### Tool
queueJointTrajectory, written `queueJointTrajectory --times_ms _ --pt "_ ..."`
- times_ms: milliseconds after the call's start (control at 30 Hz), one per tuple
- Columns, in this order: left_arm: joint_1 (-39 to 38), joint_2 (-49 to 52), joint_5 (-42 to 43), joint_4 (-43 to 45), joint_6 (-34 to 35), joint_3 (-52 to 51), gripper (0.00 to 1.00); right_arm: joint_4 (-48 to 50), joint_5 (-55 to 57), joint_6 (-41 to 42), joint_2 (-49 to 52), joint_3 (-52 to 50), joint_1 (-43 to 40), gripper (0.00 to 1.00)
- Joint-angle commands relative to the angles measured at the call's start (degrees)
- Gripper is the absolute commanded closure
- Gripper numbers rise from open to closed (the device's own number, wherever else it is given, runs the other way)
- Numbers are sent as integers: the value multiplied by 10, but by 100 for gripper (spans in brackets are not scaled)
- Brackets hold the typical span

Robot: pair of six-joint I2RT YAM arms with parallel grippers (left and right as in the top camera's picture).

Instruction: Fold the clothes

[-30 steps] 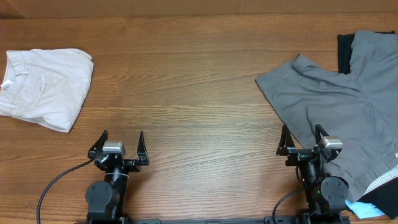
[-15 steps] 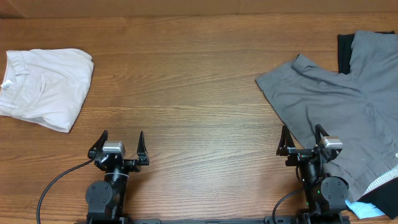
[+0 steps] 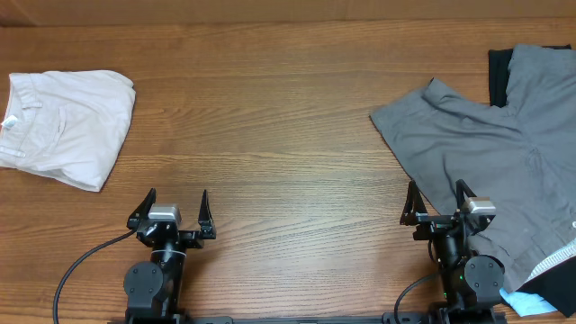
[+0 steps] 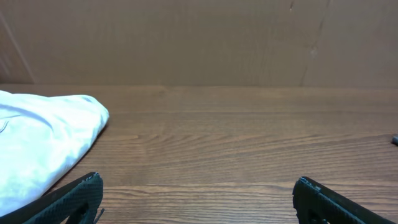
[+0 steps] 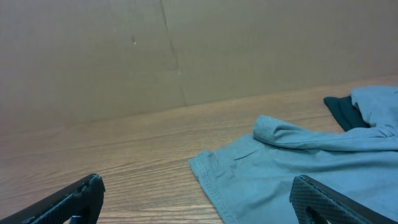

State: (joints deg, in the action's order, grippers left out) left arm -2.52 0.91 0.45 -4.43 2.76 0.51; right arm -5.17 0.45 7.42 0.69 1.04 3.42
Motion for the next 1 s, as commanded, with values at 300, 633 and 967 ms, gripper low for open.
queueJointTrajectory --times_ms 300,633,967 --pt "2 -6 7 1 -11 -2 0 4 -5 3 -3 -6 -2 0" --pt "2 -6 41 -77 86 53 0 -16 -15 31 12 28 -2 0" --pt "2 86 41 -228 125 228 0 -68 -66 33 217 190 -2 0"
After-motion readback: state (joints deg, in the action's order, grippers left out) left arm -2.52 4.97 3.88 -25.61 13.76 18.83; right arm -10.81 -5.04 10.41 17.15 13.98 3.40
